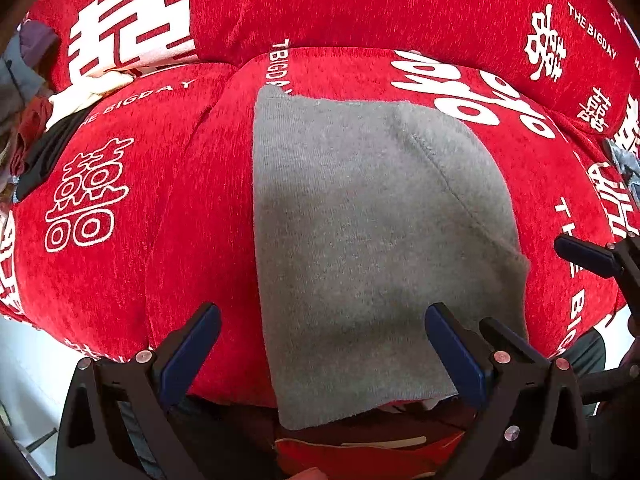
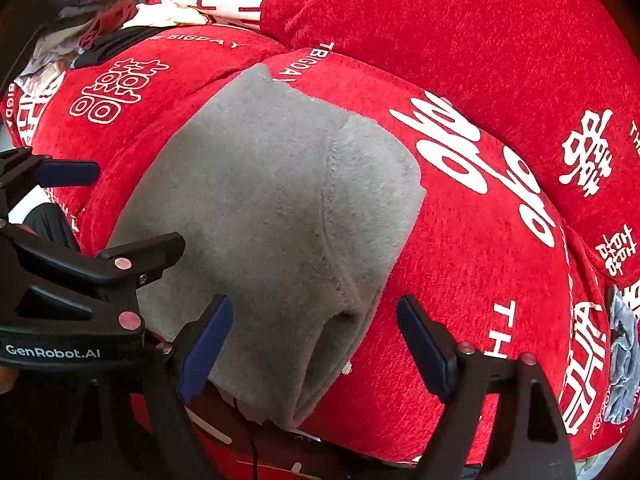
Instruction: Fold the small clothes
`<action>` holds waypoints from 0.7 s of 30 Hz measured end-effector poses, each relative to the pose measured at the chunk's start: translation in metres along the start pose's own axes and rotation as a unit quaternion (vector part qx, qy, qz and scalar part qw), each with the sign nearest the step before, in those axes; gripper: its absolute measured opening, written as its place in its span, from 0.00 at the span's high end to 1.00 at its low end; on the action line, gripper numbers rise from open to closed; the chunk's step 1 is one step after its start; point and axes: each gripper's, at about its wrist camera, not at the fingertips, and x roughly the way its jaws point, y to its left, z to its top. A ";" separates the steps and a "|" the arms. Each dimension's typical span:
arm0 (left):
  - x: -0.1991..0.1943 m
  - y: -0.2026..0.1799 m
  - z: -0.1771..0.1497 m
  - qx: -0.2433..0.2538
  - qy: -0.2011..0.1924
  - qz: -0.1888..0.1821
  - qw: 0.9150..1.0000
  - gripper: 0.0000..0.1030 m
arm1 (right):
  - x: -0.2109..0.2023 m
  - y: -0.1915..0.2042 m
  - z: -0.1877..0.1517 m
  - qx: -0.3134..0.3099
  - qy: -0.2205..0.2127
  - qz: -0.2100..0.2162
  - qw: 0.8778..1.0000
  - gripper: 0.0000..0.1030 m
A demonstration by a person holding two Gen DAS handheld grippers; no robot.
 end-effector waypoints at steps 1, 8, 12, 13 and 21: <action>0.001 0.000 0.000 0.000 0.001 -0.001 1.000 0.01 | 0.001 0.000 0.000 -0.001 0.001 -0.001 1.000 0.16; 0.004 0.004 0.000 -0.007 0.001 -0.012 1.000 0.01 | 0.001 0.005 0.003 -0.004 0.008 -0.010 1.000 0.16; 0.006 0.008 0.001 -0.012 -0.001 -0.017 1.000 0.01 | 0.002 0.007 0.006 -0.006 0.012 -0.014 1.000 0.16; 0.006 0.009 0.001 -0.012 -0.001 -0.019 1.000 0.01 | 0.002 0.007 0.007 -0.007 0.013 -0.015 1.000 0.16; 0.009 0.018 0.002 -0.027 -0.003 -0.039 0.999 0.01 | 0.005 0.012 0.013 -0.017 0.022 -0.026 0.999 0.16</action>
